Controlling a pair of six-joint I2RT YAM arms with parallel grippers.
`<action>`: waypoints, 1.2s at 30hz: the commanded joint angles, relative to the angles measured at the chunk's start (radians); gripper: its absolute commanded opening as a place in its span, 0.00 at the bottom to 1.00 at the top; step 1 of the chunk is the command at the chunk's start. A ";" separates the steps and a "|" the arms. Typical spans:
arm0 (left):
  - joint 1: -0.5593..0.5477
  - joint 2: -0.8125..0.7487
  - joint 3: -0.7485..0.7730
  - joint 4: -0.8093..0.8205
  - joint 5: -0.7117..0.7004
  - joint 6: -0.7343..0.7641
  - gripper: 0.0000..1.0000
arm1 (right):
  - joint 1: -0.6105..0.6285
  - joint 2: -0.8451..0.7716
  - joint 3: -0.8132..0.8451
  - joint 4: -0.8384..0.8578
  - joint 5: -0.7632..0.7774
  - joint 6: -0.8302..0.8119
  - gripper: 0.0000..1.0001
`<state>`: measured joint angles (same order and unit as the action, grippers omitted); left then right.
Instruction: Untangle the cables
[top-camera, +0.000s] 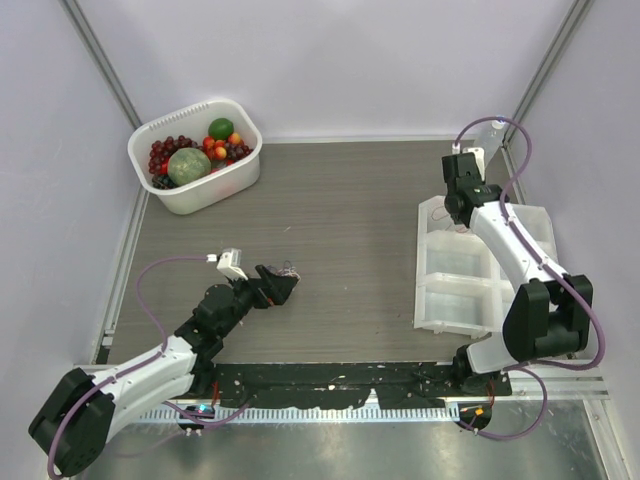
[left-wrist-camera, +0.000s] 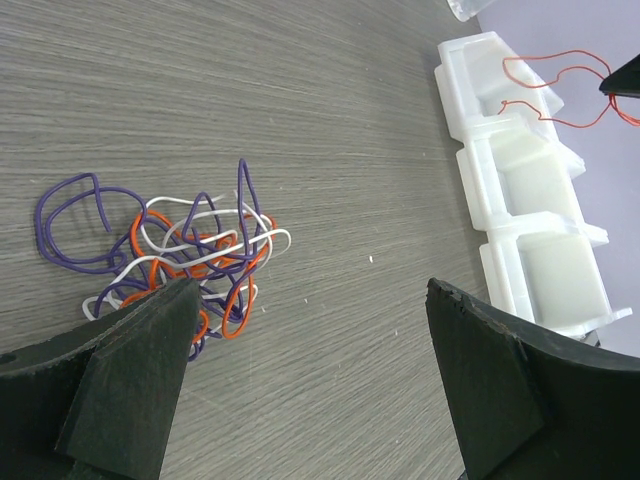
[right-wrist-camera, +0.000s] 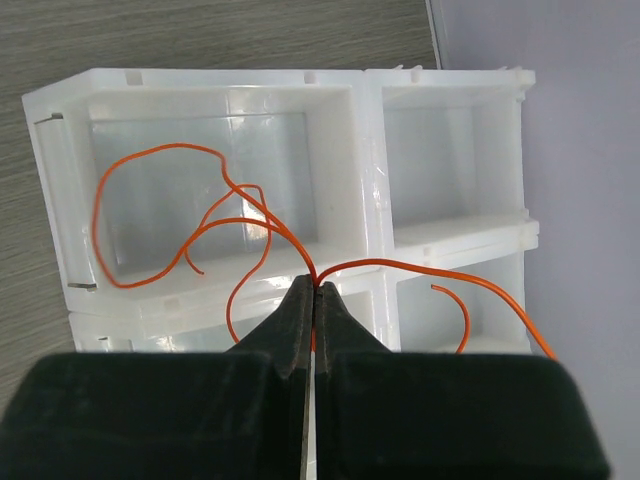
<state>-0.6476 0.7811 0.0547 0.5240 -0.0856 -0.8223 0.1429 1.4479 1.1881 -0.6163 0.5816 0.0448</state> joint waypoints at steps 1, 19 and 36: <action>0.003 0.006 0.007 0.034 -0.002 0.020 1.00 | 0.000 0.069 0.051 -0.060 0.029 -0.039 0.01; 0.003 0.014 0.008 0.036 -0.002 0.022 0.99 | -0.003 0.325 0.094 0.148 -0.192 0.000 0.01; 0.003 0.026 0.011 0.042 0.000 0.023 1.00 | -0.255 0.327 -0.070 0.372 -0.759 0.274 0.14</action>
<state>-0.6476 0.7979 0.0547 0.5243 -0.0853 -0.8223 -0.0944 1.7943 1.1271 -0.3283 -0.0151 0.2367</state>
